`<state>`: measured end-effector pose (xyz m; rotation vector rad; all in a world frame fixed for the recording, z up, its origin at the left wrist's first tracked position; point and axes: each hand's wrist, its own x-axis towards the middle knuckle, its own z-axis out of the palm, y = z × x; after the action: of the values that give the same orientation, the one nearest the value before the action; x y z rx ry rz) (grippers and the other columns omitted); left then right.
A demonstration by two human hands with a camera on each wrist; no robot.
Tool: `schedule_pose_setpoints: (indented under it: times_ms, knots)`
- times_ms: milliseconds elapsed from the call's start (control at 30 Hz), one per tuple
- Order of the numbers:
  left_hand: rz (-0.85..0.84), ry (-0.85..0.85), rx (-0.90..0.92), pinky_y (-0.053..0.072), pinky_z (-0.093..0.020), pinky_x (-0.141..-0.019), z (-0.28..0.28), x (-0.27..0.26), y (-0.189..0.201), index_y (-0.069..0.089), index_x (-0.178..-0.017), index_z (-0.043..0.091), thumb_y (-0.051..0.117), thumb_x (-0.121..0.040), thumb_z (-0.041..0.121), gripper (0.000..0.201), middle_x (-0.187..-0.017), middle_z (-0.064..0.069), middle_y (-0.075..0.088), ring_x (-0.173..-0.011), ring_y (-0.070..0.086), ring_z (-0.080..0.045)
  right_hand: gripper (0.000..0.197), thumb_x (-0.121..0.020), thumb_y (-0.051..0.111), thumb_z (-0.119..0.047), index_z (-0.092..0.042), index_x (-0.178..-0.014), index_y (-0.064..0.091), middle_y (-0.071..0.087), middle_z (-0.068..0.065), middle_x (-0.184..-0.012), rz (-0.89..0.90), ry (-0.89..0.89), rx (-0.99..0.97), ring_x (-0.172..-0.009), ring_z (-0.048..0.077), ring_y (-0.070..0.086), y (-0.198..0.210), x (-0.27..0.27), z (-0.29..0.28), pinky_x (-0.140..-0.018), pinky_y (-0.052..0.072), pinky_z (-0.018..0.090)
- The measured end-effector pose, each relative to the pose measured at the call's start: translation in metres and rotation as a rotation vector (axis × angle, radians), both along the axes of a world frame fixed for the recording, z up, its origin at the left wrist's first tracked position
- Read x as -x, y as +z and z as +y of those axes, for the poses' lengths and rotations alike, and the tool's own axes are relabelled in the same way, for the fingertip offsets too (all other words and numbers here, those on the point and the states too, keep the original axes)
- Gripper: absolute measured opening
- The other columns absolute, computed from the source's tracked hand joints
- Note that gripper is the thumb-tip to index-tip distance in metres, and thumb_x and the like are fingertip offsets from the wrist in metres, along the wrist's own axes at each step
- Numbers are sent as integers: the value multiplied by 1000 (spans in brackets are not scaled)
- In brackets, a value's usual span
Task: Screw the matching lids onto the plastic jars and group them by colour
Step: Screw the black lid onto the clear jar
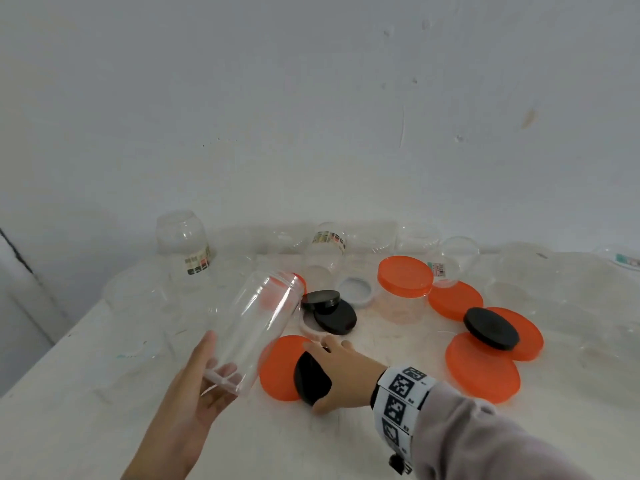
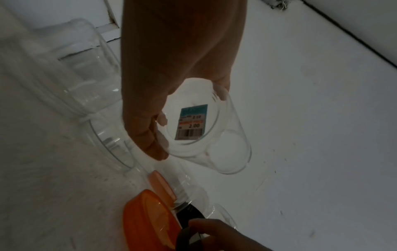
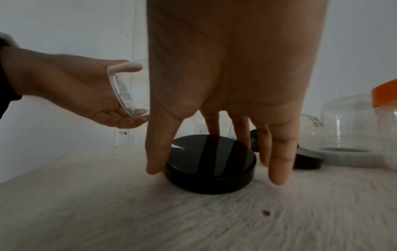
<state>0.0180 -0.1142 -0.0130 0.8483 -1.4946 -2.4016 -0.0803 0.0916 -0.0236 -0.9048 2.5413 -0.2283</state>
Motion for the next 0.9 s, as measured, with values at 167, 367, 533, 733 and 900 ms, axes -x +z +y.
schedule_pose_setpoints:
  times_ms: [167, 367, 533, 733, 900]
  knots:
    - [-8, -86, -59, 57, -42, -70, 11, 1, 1, 58, -94, -3, 72, -65, 46, 59, -104, -25, 66, -78, 71, -31, 86, -76, 70, -38, -22, -145, 20, 30, 7, -134, 50, -22, 53, -116, 30, 38, -1, 1, 9, -91, 47, 42]
    - [-18, -348, 16, 58, -38, -74, 33, 10, 2, 57, -106, 0, 76, -63, 41, 63, -99, -31, 63, -93, 70, -38, 85, -73, 74, -37, -25, -142, 27, 36, 0, -128, 0, -252, 317, -117, 22, 44, 30, 24, 54, -94, 47, 35]
    - [22, -528, 188, 56, -35, -81, 58, 23, 4, 67, -108, 10, 80, -70, 35, 47, -98, -7, 69, -92, 71, -20, 81, -73, 76, -37, -25, -140, 32, 38, -2, -127, 49, -396, 432, -112, 21, 48, 62, 43, 95, -91, 49, 35]
    - [-59, -655, 612, 50, -34, -90, 85, 46, 1, 48, -116, 11, 82, -63, 45, 71, -103, -3, 54, -100, 57, -22, 78, -58, 74, -45, -27, -128, 45, 47, 2, -125, 47, -444, 613, -111, 24, 54, 100, 55, 123, -92, 51, 41]
    - [-52, -725, 750, 37, -26, -96, 109, 63, -7, 29, -140, 21, 82, -71, 38, 89, -136, 3, 38, -125, 39, -13, 79, -63, 74, -41, -36, -134, 38, 41, -8, -129, 69, -402, 633, -112, 13, 52, 126, 53, 130, -88, 49, 31]
